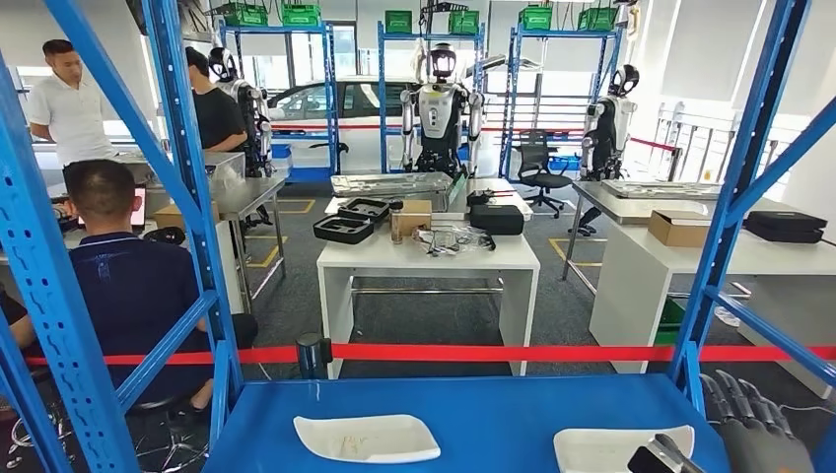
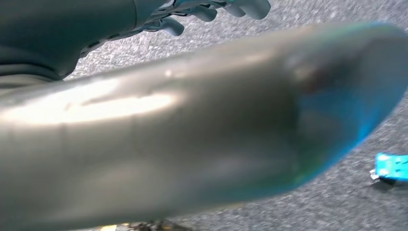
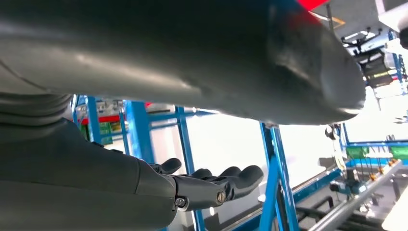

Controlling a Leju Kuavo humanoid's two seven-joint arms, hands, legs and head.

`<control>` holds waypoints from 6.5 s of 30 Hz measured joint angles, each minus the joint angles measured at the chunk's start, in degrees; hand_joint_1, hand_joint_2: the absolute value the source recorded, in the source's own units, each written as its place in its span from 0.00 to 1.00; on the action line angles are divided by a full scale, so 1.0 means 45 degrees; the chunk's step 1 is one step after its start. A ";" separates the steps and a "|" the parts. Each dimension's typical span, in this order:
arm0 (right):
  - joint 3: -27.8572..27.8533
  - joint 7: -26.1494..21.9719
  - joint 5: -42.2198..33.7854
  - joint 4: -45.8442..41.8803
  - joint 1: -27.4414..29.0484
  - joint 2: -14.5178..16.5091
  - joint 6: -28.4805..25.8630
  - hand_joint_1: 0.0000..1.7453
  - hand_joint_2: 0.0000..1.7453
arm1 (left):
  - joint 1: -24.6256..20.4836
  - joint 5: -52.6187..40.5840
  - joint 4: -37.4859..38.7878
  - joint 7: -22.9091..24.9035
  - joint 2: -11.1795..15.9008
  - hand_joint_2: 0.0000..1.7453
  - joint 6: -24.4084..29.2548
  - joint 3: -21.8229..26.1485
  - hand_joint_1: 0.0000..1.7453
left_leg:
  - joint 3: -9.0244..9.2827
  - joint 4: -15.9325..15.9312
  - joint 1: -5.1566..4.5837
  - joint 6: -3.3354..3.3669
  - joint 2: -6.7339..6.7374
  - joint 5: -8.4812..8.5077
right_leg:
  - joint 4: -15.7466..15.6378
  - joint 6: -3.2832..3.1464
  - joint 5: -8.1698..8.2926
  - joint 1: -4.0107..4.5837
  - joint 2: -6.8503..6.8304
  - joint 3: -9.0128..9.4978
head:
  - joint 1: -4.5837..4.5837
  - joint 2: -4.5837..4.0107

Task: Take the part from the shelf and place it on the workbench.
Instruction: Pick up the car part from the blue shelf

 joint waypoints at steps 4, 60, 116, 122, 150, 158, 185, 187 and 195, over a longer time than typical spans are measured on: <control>-0.0090 -0.0012 0.0012 -0.0136 -0.0117 -0.0021 0.0005 0.00 0.00 | -0.0145 0.0047 -0.0011 0.0192 -0.0012 0.00 0.0427 0.0013 0.00 | 0.0087 0.0666 -0.0008 -0.0388 0.0000 0.0351 | -0.0317 -0.0411 0.0310 0.0039 0.0061 0.0539 | 0.0097 -0.0005; -0.0140 -0.3218 -0.3474 0.8389 -0.2338 0.0725 0.2896 0.00 1.00 | -0.0305 0.0183 0.0051 0.1096 -0.0103 0.00 0.0823 0.0478 0.00 | -0.2476 0.0074 -0.0121 -0.0165 -0.0017 0.2276 | -0.0704 -0.0217 -0.1037 0.0001 0.0054 0.2188 | -0.0046 -0.0035; 0.0483 -0.2178 -0.2924 0.4726 -0.1414 0.1883 -0.0199 0.00 0.00 | -0.0306 -0.0055 0.0058 0.1220 -0.0290 0.00 0.1017 0.0478 0.00 | -0.2483 0.0076 -0.0121 -0.0162 -0.0012 0.2275 | -0.0717 -0.0210 -0.1035 0.0001 0.0058 0.2181 | -0.0095 -0.0032; 0.0924 -0.0866 -0.2425 0.4725 -0.1414 0.1888 -0.0182 0.00 0.50 | -0.0303 0.0002 0.0058 0.1179 -0.0290 0.00 0.1050 0.0478 0.00 | -0.2483 0.0076 -0.0121 -0.0162 -0.0015 0.2275 | -0.0717 -0.0210 -0.1035 0.0001 0.0056 0.2182 | -0.0097 -0.0032; -0.0767 0.3651 -0.2660 0.2506 0.0976 0.2503 -0.1835 0.00 1.00 | -0.0279 -0.0233 0.0058 0.1203 -0.0285 0.00 0.1245 0.0478 0.00 | -0.2481 0.0076 -0.0121 -0.0171 -0.0007 0.2255 | -0.0725 -0.0197 -0.1046 0.0000 0.0058 0.2182 | -0.0130 -0.0033; -0.0796 0.3633 -0.2640 0.2403 0.1036 0.2572 -0.1598 0.00 1.00 | -0.0279 -0.0268 0.0058 0.1260 -0.0285 0.00 0.1239 0.0478 0.00 | -0.2481 0.0076 -0.0121 -0.0171 -0.0007 0.2255 | -0.0725 -0.0197 -0.1046 0.0000 0.0058 0.2183 | -0.0131 -0.0033; -0.0903 0.2631 -0.2834 0.3620 0.0041 0.2578 0.0130 0.00 1.00 | -0.0278 -0.0273 0.0063 0.1436 -0.0285 0.00 0.1234 0.0478 0.00 | -0.2478 0.0076 -0.0120 -0.0171 -0.0008 0.2255 | -0.0725 -0.0197 -0.1046 0.0001 0.0059 0.2187 | -0.0190 -0.0034; -0.0903 0.2602 -0.2824 0.3778 0.0003 0.2569 0.0217 0.00 1.00 | -0.0279 -0.0272 0.0063 0.1438 -0.0287 0.00 0.1230 0.0478 0.00 | -0.2478 0.0076 -0.0120 -0.0171 -0.0008 0.2255 | -0.0725 -0.0197 -0.1046 0.0001 0.0058 0.2187 | -0.0202 -0.0034; -0.0903 0.2704 -0.2845 0.4199 -0.0047 0.2432 0.0295 0.00 1.00 | -0.0274 -0.0296 0.0063 0.1447 -0.0290 0.00 0.1221 0.0478 0.00 | -0.2478 0.0076 -0.0121 -0.0171 -0.0008 0.2255 | -0.0725 -0.0197 -0.1046 0.0000 0.0058 0.2188 | -0.0209 -0.0033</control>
